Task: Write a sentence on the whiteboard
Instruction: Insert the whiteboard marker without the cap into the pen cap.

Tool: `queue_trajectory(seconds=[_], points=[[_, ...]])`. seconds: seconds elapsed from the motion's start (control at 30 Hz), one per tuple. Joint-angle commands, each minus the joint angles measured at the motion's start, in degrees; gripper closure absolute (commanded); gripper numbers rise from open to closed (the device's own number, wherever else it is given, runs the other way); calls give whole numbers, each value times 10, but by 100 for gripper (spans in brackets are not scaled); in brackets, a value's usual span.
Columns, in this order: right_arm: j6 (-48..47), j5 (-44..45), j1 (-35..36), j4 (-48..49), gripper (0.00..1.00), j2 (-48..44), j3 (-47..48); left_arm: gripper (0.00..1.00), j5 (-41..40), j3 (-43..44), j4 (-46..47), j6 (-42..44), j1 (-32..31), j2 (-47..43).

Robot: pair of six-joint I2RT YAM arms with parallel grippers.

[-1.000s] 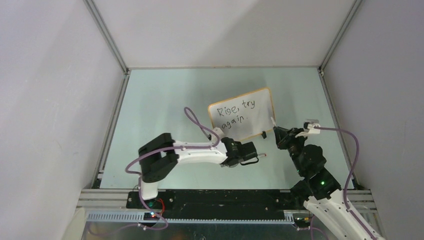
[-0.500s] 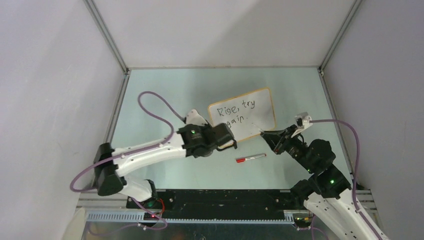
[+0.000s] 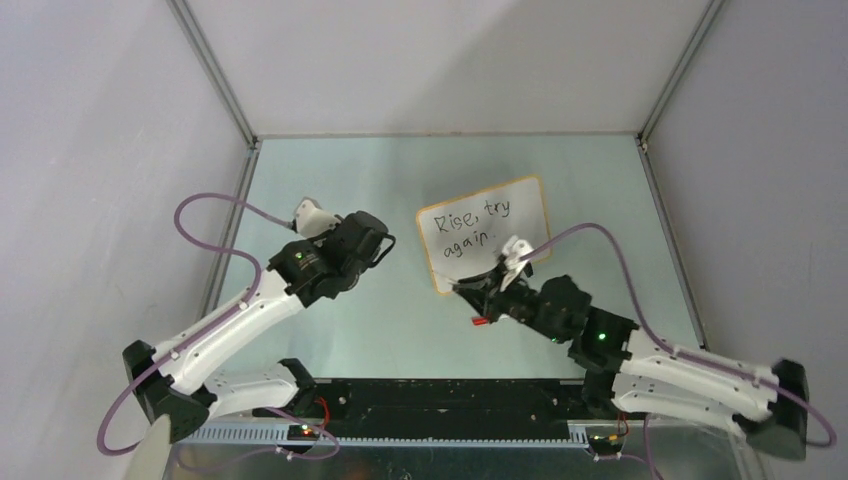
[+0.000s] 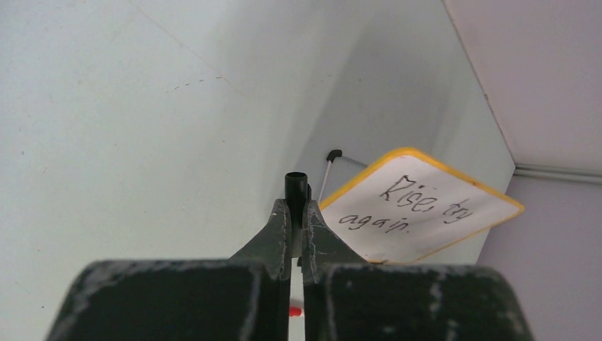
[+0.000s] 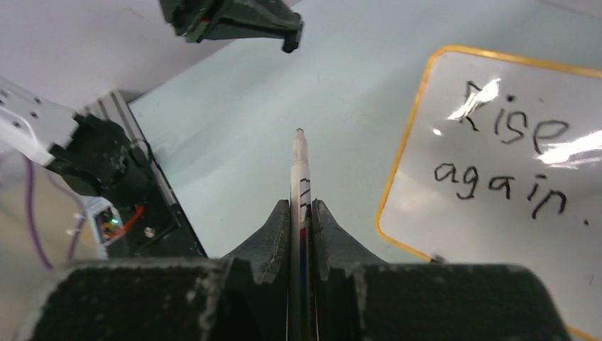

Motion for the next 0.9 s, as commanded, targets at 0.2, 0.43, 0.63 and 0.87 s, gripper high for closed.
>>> queue_trajectory(seconds=[0.2, 0.43, 0.63, 0.87], points=[[-205, 236, 168, 199, 100, 165, 62, 100, 72, -50, 61, 7, 33, -57], [-220, 225, 169, 218, 100, 202, 82, 100, 123, -67, 92, 7, 40, -78], [-218, 222, 168, 220, 100, 221, 93, 100, 143, -70, 104, 7, 43, -91], [-216, 220, 168, 213, 100, 231, 101, 100, 165, -86, 120, 3, 47, -104]])
